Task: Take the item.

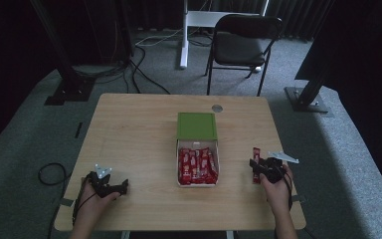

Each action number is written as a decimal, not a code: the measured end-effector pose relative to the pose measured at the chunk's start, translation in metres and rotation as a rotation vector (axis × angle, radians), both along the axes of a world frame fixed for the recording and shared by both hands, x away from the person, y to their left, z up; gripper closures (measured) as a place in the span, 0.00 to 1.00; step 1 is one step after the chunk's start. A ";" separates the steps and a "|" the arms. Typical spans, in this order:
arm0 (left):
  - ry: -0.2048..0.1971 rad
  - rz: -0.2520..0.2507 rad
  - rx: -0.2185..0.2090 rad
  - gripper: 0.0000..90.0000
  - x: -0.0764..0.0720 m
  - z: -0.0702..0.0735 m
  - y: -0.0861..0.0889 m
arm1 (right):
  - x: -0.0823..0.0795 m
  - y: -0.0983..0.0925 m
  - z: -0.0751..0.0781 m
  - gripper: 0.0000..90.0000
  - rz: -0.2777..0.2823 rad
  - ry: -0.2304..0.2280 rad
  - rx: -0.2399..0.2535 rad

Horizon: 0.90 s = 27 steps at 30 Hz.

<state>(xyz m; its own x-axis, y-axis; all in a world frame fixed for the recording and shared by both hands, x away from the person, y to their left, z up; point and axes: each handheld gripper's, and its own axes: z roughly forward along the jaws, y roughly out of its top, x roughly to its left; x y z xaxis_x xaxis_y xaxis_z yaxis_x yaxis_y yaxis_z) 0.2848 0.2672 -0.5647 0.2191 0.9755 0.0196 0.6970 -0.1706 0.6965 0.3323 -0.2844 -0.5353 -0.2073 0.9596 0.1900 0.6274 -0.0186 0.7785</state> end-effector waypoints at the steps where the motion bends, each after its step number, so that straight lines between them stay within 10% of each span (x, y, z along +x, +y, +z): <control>1: 0.000 0.000 0.000 0.03 0.000 0.000 0.000 | -0.001 0.001 0.001 0.60 0.003 -0.003 0.007; 17: 0.000 -0.001 0.000 0.03 0.000 0.000 0.000 | -0.014 0.019 0.019 0.49 0.195 -0.119 0.014; 27: 0.001 -0.001 0.001 0.03 0.000 0.000 0.000 | -0.023 0.029 0.012 0.37 0.340 -0.108 0.010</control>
<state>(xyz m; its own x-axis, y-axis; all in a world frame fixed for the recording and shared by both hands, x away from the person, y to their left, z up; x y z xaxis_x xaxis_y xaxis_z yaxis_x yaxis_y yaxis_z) 0.2848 0.2673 -0.5647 0.2202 0.9752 0.0205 0.6974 -0.1721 0.6957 0.3089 -0.2558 -0.5234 -0.5342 0.8304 0.1582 0.5130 0.1697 0.8415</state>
